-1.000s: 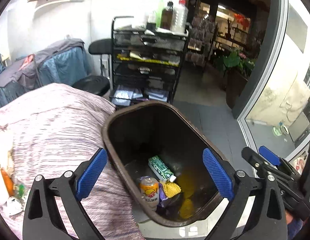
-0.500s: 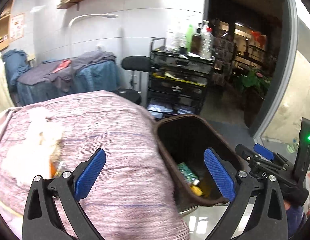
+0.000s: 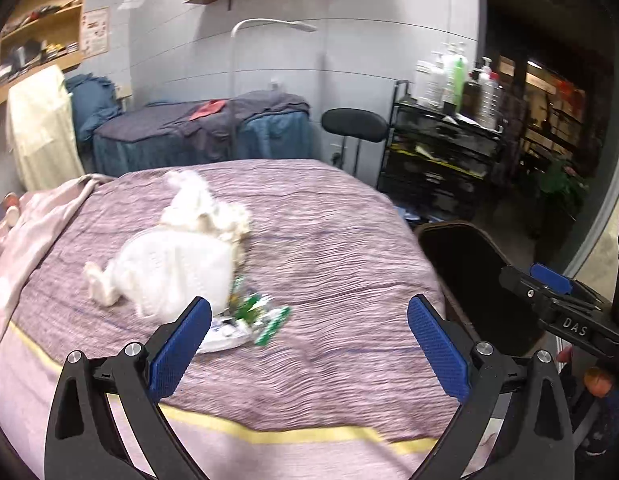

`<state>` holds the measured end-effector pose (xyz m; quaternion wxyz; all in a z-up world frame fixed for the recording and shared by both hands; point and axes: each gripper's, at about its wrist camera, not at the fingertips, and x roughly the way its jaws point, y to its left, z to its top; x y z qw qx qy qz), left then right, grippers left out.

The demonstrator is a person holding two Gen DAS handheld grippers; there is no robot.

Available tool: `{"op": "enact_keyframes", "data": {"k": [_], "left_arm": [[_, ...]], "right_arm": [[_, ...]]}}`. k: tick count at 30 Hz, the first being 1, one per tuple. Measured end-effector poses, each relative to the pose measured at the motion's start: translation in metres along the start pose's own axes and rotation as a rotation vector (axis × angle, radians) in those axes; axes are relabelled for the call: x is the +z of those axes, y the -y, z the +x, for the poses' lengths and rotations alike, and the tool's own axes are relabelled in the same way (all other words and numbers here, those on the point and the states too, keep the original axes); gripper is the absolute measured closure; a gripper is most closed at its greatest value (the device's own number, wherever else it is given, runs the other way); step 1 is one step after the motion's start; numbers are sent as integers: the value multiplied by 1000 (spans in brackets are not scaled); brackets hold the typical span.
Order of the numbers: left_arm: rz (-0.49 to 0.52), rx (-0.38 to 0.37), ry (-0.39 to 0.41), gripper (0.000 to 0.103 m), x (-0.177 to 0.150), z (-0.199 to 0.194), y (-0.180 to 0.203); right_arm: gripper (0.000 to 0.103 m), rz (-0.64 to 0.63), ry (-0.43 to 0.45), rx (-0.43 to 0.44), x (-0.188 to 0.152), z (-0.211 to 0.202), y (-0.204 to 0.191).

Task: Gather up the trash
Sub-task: 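Bring both tools back over the remaining tissues and mask on the bed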

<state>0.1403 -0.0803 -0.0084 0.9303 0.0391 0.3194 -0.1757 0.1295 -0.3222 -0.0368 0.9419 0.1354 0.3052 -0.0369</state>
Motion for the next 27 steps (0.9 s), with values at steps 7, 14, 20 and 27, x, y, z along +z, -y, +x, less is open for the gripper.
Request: {"op": "enact_keyframes", "data": {"k": [7,14,20,27], "left_arm": [[-85,85,-31,6,-20,-6,-59],[-161,125,-84,6,-38,-5,-108],[-211,144,-92,6,-43,-6,-137],[-242,174,-99,6,-45,-6,-161]], "right_arm": [[17,-68,-58,125,5,19,-51],[17,-138,-126,224,7,39,-99],[17,-184,-211,334,10,63,-140],[17,-276,-261,401,10,85,-198]]}}
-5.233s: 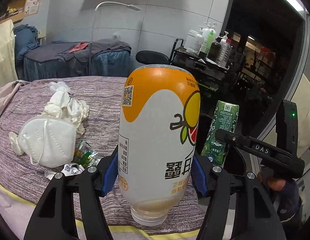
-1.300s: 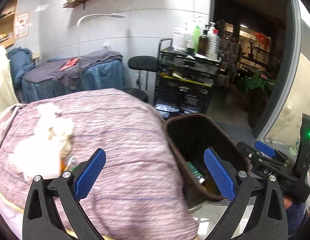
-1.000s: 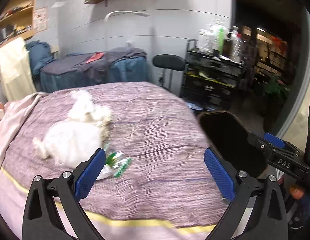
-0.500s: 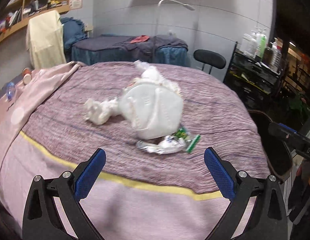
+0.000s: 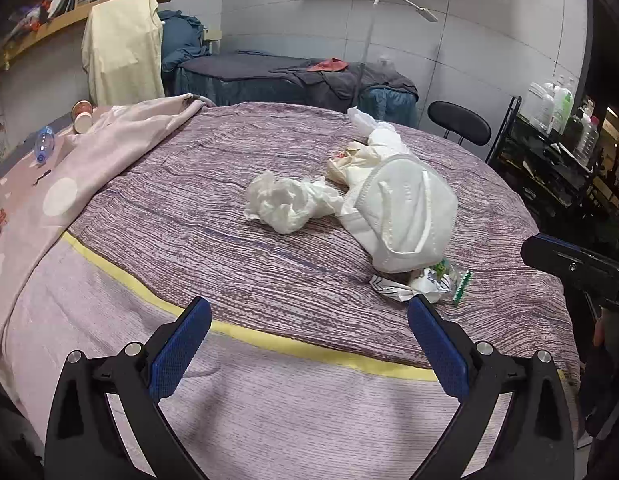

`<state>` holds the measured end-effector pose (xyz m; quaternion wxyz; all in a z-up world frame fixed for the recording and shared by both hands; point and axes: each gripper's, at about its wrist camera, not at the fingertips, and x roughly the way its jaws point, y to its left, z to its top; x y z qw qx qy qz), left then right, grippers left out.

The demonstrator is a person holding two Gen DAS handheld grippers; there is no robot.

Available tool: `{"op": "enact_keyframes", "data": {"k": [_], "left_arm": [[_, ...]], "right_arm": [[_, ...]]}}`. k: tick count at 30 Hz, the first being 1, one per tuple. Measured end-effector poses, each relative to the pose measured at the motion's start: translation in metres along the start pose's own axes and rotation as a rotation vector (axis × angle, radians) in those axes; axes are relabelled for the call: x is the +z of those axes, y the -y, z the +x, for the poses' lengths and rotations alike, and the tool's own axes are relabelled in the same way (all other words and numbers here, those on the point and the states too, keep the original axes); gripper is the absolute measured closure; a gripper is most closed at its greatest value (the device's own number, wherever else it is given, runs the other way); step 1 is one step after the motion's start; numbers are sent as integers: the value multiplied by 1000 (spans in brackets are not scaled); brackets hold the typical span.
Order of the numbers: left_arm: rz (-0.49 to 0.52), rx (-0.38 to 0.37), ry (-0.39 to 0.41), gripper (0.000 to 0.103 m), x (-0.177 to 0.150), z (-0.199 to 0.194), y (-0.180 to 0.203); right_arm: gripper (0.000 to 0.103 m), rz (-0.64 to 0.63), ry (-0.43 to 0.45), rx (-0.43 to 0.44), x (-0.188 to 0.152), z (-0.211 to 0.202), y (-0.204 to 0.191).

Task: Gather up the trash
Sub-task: 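Bring both tools back over the remaining tissues and mask on the bed, then grasp the white face mask with the right tool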

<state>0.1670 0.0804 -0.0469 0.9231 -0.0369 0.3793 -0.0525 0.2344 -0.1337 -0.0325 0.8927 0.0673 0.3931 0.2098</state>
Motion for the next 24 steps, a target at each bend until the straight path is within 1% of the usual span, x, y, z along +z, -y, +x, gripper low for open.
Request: {"op": "enact_keyframes", "data": {"k": [5,8,11,16,17,18,19,20,21,22,23,24], "left_arm": [[-34,17,-2,6,1,3,-18],[-54,28,-2,6,1,4,-29],[-68,36,-9,6,0,7,-38],[-78,30,-22,6,0,13,-43],[-74,27,-25,6,0,15,-42],[-68,25,-27,6,0,16,-41],[-61,23,-30,6,2,18,-40],[-56,21,-31,6,3,20,-40],[-52,20,-32,6,4,22,-39],[-48,16,-31,6,7,24,-38],[-45,14,-30,6,9,25,-37],[-43,12,-27,6,12,27,-37]], "right_arm": [[17,-92,-49,28,14,31,-37],[17,-133,-102,-18,20,58,-52],[17,-153,-129,-80,25,82,-58],[18,-154,-180,-118,27,113,-56],[30,-151,-177,-124,28,115,-53],[38,-149,-174,-135,28,116,-50],[50,-140,-166,-133,29,114,-45],[59,-127,-160,-108,31,111,-41],[65,-110,-156,-79,32,108,-37],[76,-100,-152,-71,33,105,-34],[86,-97,-142,-72,34,102,-32],[87,-92,-128,-70,34,98,-30]]}}
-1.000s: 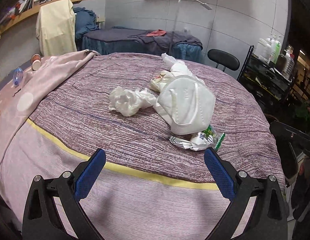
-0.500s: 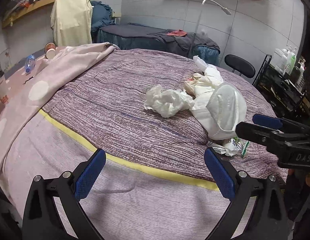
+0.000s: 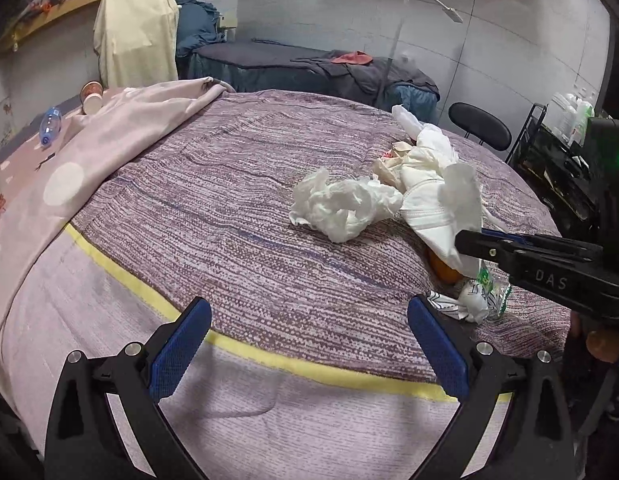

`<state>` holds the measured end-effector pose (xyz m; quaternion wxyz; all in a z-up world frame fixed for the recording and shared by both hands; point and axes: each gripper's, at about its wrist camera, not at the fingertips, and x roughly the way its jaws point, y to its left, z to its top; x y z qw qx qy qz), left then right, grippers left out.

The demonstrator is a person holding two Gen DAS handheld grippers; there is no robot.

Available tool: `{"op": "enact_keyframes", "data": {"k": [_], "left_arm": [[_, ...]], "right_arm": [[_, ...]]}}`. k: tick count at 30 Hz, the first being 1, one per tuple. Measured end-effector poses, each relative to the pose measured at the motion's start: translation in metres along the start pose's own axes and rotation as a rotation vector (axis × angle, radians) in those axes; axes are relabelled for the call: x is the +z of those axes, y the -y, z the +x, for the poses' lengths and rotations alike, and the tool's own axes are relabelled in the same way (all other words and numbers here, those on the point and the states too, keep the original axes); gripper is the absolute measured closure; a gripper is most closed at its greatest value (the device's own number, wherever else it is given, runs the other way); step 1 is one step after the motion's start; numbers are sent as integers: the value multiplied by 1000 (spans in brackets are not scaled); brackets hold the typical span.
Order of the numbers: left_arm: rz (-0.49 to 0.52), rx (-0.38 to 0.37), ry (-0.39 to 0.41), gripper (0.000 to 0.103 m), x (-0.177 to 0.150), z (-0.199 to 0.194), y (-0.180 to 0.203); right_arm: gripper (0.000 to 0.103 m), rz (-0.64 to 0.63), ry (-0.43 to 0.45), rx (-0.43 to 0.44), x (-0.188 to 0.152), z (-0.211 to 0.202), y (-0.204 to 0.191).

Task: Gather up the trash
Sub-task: 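Grasp the white face mask with the right tool, then grasp the white tissues with the left tool while the right tool holds the mask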

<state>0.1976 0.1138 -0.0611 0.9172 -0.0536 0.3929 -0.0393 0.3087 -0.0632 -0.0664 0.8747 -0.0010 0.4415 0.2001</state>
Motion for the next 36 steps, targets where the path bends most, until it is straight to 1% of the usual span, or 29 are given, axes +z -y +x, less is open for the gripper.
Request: {"op": "enact_keyframes", "data": {"k": [2,6,9,10,12,14,15,17,18,20,23,30,36], "left_arm": [[-1,-3,6,6,7,4,0],[8,-3,-10,8,26,19,1],[37,17,-22,10,39,33,5],[59,20,-38,11,44,41,9],[86,26,-62,20,49,53,13],[111,29,-86,34,53,66,17],[113,24,-96,39,54,71,18],[104,-4,-114,61,54,76,19],[106,-13,-111,66,53,75,20],[126,8,-85,73,50,68,23],[133,11,-44,76,46,53,26],[100,-9,28,76,32,8,28],[81,-23,76,76,17,-24,37]], "right_arm": [[90,19,23,13,0,-9,5],[91,30,59,26,-4,-26,6],[92,34,74,26,-9,-35,9],[92,44,77,31,-10,-38,11],[92,55,84,34,-14,-43,13],[92,54,100,29,-19,-50,14],[92,46,108,23,-21,-54,13],[92,37,130,11,-25,-62,14],[92,38,139,12,-27,-67,15],[92,49,152,20,-30,-74,18],[92,67,169,28,-34,-84,23],[92,79,218,43,-51,-111,29],[92,105,237,43,-67,-127,38]]}}
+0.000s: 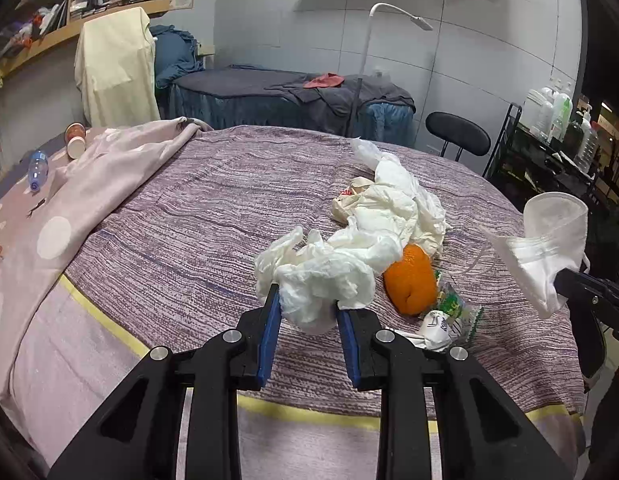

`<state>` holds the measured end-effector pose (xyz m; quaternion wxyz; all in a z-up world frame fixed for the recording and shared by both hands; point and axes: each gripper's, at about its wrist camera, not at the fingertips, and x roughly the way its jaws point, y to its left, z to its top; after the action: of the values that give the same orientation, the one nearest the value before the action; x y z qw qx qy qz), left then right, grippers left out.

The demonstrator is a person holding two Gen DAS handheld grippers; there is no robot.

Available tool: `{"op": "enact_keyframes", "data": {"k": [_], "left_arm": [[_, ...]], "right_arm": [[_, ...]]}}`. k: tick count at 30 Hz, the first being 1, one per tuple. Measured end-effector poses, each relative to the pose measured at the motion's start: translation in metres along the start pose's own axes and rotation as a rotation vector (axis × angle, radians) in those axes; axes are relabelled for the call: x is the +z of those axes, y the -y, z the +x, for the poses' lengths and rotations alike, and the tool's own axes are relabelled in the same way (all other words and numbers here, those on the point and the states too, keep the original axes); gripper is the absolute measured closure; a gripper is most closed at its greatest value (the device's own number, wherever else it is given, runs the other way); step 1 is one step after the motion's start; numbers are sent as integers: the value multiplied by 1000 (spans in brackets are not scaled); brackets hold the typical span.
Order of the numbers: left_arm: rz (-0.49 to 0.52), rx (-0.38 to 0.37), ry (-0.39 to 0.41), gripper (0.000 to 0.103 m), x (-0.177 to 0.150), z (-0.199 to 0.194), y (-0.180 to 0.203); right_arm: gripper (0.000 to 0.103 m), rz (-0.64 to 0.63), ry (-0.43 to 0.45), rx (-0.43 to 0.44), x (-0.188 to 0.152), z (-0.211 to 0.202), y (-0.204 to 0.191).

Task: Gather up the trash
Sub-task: 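Grasp the white tissues with the left tool while the right tool holds the mask, then carry the mask over the bin and open the right tool while the left tool carries the tissues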

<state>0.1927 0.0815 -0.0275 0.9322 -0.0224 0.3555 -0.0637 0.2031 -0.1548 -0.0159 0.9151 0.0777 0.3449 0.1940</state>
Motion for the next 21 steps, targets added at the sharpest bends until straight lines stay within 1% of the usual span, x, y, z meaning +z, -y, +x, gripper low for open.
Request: {"op": "enact_keyframes", "data": {"k": [3,7,9,15,21], "left_arm": [[-4,-15,11,76,-5,-11,7],[-8,-39,19,76,-12,-22,20],[-4,-53,18,76,-15,-24,27],[31,-100,35,76,-17,-37,58],[76,-164,63,76,-13,-47,96]], "right_arm": [[92,15,16,-4,-2,-10,6],[92,18,35,-31,-8,-25,14],[94,9,44,-51,-11,-32,17],[95,27,86,-78,-16,-63,33],[95,53,142,-118,-18,-99,52]]}}
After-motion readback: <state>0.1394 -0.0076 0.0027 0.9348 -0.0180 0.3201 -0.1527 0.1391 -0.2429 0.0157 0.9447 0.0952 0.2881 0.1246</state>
